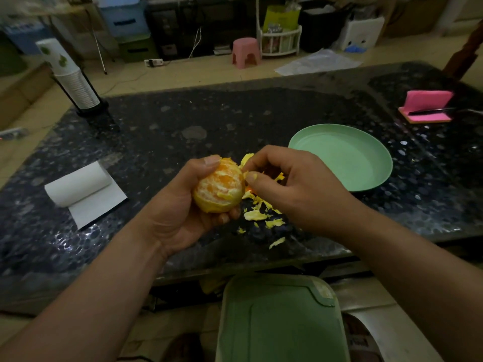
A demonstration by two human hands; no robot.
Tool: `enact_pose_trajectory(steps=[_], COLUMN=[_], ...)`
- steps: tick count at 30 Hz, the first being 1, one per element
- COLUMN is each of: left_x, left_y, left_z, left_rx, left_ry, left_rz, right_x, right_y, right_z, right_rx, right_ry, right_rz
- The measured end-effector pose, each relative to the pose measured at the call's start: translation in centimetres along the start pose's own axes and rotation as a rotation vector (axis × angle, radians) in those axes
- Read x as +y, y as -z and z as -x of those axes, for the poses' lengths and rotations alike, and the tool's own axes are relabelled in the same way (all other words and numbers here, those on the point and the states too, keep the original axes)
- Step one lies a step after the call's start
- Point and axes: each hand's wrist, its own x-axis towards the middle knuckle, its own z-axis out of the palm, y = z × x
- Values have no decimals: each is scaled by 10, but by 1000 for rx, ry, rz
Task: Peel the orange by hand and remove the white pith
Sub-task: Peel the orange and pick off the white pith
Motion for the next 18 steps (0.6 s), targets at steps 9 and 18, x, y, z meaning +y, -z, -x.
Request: enact_pose_trajectory(steps=[9, 18], left_x=[-3, -3], left_y=[-6, -1], left_z=[2, -1], left_rx=[13, -80], left_ry=[-15, -31], left_rz=[-75, -9], right_x=[0, -1], right_y=[-4, -3], right_z=[-1, -1], right_rx=[107, 96], right_ry=[32, 31], right_rz=[149, 97])
